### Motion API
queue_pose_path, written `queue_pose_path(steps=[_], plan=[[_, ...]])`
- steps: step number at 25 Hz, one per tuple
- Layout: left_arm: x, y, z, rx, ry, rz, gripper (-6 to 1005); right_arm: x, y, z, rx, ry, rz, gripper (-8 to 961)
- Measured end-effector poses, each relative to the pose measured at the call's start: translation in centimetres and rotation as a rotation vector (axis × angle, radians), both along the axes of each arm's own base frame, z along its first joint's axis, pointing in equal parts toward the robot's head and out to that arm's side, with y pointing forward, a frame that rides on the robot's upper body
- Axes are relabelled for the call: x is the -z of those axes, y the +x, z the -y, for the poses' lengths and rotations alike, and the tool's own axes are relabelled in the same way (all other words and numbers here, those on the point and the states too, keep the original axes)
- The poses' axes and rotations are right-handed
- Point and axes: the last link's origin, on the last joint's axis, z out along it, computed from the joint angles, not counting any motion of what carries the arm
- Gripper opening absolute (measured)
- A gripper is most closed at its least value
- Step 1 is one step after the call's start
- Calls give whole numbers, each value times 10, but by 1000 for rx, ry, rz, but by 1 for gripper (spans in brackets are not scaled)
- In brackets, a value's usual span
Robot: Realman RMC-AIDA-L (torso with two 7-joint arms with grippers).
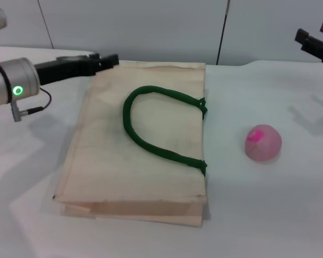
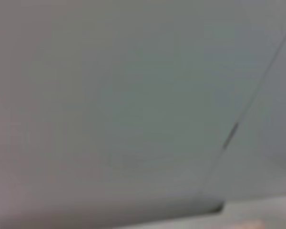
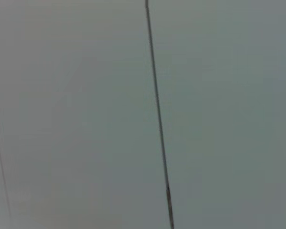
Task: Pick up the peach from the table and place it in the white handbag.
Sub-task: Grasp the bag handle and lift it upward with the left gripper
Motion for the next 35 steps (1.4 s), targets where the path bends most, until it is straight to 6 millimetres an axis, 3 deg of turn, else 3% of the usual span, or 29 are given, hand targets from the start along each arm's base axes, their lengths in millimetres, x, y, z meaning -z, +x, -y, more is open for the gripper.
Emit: queue_pose_path(steps=[9,35], plan=[[15,8,-3,-63,-205,-96,658,-2,1,1,4,7,-10,803],[38,15,-3,-84,-328,-217,656,0,-2,0,-1,5,-18,802]])
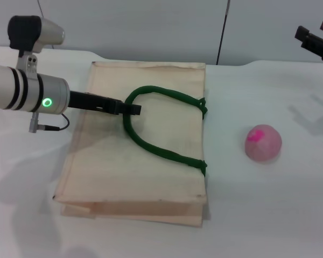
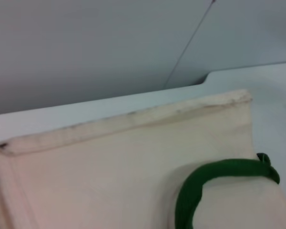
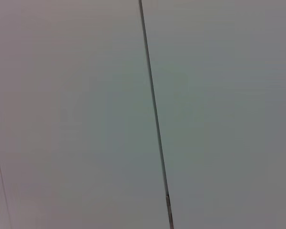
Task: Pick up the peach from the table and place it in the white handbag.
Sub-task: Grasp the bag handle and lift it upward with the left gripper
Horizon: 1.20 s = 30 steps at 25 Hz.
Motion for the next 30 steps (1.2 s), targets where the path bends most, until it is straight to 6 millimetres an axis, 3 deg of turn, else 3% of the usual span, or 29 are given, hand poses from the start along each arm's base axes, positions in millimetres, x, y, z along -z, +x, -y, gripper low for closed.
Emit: queue_pose_path(steps=[28,30], plan=[[21,5,-9,22,-16,-120,653,2,-3,-1,-8,-4,-5,802],[21,6,-10,24,-18,-122,408,2,-3,-1,-8,-4,-5,802]])
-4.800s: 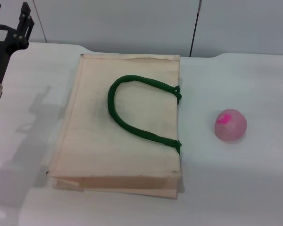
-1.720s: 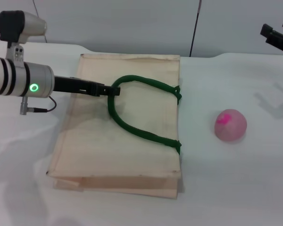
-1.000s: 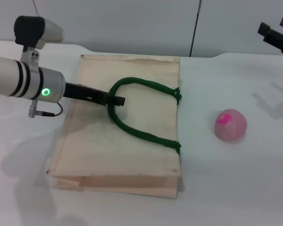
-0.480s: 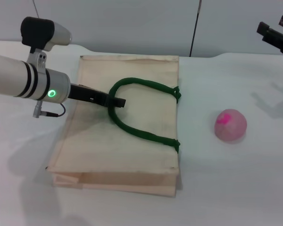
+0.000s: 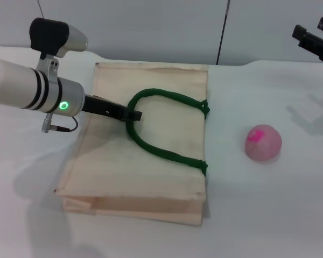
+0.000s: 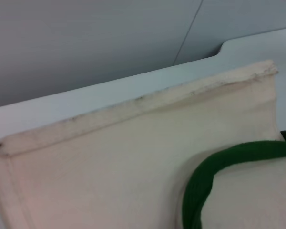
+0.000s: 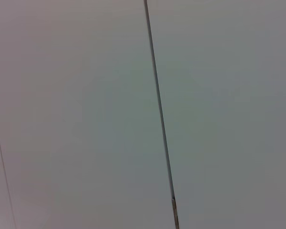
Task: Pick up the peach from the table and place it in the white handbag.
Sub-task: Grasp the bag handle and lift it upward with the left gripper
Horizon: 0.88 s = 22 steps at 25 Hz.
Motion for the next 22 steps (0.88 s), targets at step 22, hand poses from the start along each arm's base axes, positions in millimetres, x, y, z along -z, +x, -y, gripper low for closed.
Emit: queue_pose_path(steps=[22], plan=[[4,7,-4,5,18,9,136,1,2,4,-1,-19,-5,803]])
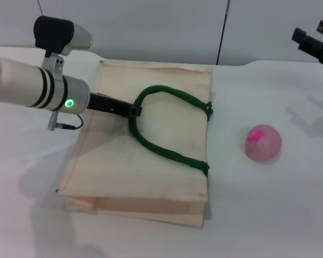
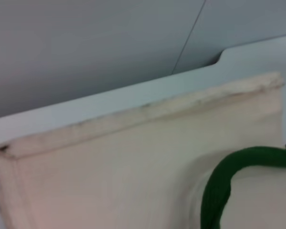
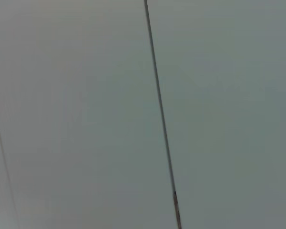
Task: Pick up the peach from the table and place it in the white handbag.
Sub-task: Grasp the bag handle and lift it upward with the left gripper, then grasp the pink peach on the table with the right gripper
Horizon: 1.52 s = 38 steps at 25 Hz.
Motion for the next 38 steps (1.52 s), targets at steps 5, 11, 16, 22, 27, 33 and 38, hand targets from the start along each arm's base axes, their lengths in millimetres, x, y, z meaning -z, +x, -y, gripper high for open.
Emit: queue_pose_path(steps=[5,11,16,22,27,33,38], plan=[[-3,14,-1,47,7,98,126,-9,0,10,-55,-62,-18,802],[-33,32,10,179,15,327,126,-14,3,25,-121,-235,67,805],[-61,37,24,275,48,479,121,0,3,34,-125,-374,182,810],[-89,41,36,364,91,612,121,22,-3,36,-119,-468,270,810],[-96,43,38,387,96,639,120,34,-4,32,-95,-516,330,807],[-96,43,39,391,97,643,119,43,-4,24,-39,-549,397,803],[-97,44,39,393,103,647,119,51,-1,20,-4,-558,437,800]])
